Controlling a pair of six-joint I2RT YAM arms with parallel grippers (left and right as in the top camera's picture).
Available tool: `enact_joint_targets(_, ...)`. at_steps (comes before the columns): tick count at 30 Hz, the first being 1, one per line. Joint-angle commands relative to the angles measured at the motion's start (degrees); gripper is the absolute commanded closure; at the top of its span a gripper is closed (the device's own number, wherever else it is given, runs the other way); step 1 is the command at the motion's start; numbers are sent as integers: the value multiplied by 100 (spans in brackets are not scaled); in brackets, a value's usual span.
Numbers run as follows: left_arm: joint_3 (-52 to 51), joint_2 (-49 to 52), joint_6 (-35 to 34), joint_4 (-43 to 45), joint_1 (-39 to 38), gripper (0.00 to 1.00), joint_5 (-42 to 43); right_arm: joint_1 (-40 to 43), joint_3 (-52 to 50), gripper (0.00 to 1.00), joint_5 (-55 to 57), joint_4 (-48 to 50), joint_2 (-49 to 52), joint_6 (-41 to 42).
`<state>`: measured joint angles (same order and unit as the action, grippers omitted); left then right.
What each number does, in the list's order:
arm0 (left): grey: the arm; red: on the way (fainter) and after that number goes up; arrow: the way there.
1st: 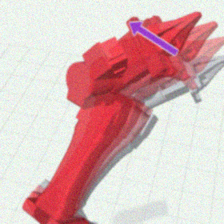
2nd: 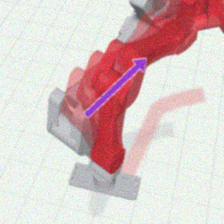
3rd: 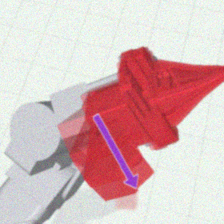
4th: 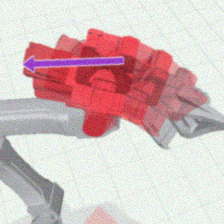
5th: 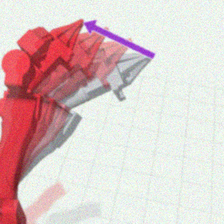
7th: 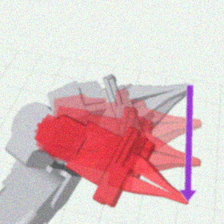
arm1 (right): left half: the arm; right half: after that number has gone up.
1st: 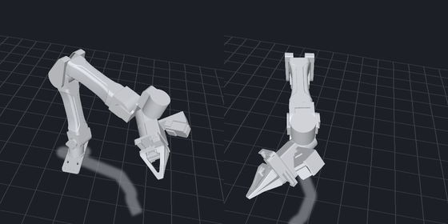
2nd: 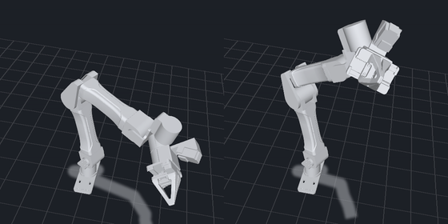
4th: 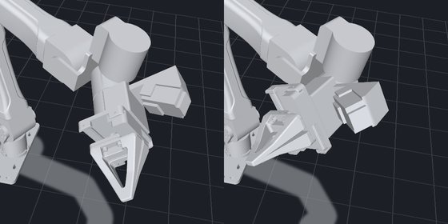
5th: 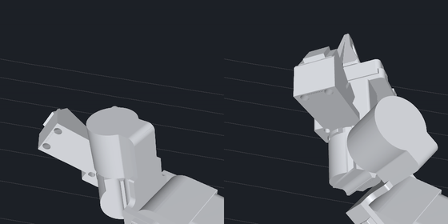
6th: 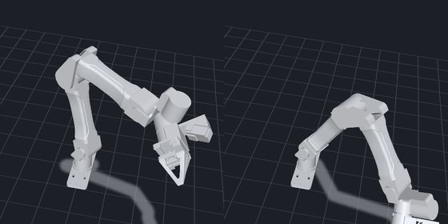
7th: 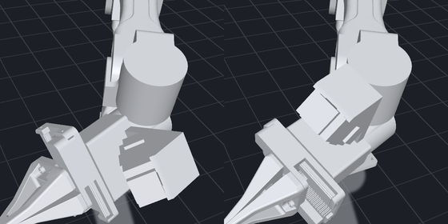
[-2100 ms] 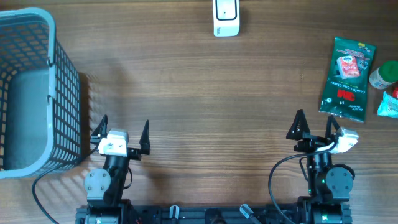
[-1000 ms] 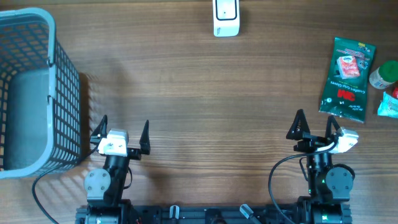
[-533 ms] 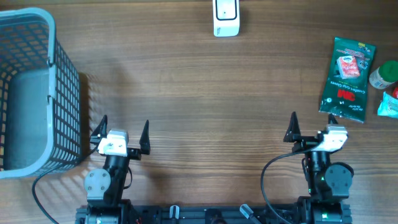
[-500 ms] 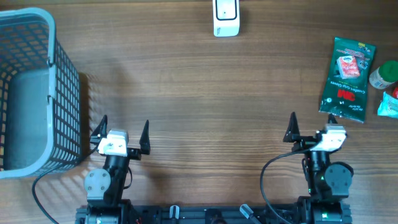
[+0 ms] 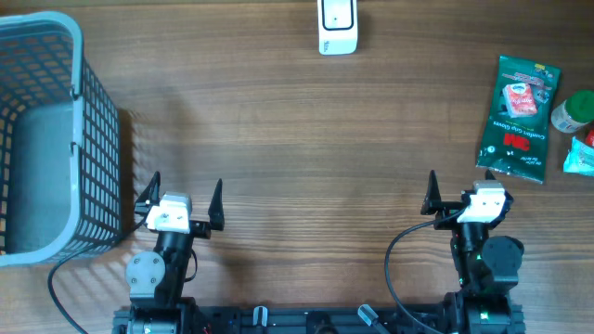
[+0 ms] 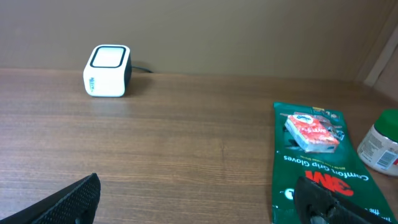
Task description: Scan the item barcode
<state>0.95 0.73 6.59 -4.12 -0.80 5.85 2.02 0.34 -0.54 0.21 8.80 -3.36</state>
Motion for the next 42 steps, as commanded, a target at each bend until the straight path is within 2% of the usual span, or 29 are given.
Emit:
enact_joint_targets(1, -63, -50, 66, 11, -37, 0, -55, -9, -4, 0, -105, -2, 90, -111)
enact_joint_targets(15, -63, -50, 66, 11, -37, 0, -55, -4, -4, 0, -105, 0, 13, -109)
enact_joint_targets(23, -63, -50, 66, 11, -37, 0, -55, -13, -4, 0, -105, 22, -887, -111)
enact_joint_targets(42, -63, -50, 66, 11, -37, 0, -55, -13, -2, 0, -107, 0, -852, -107)
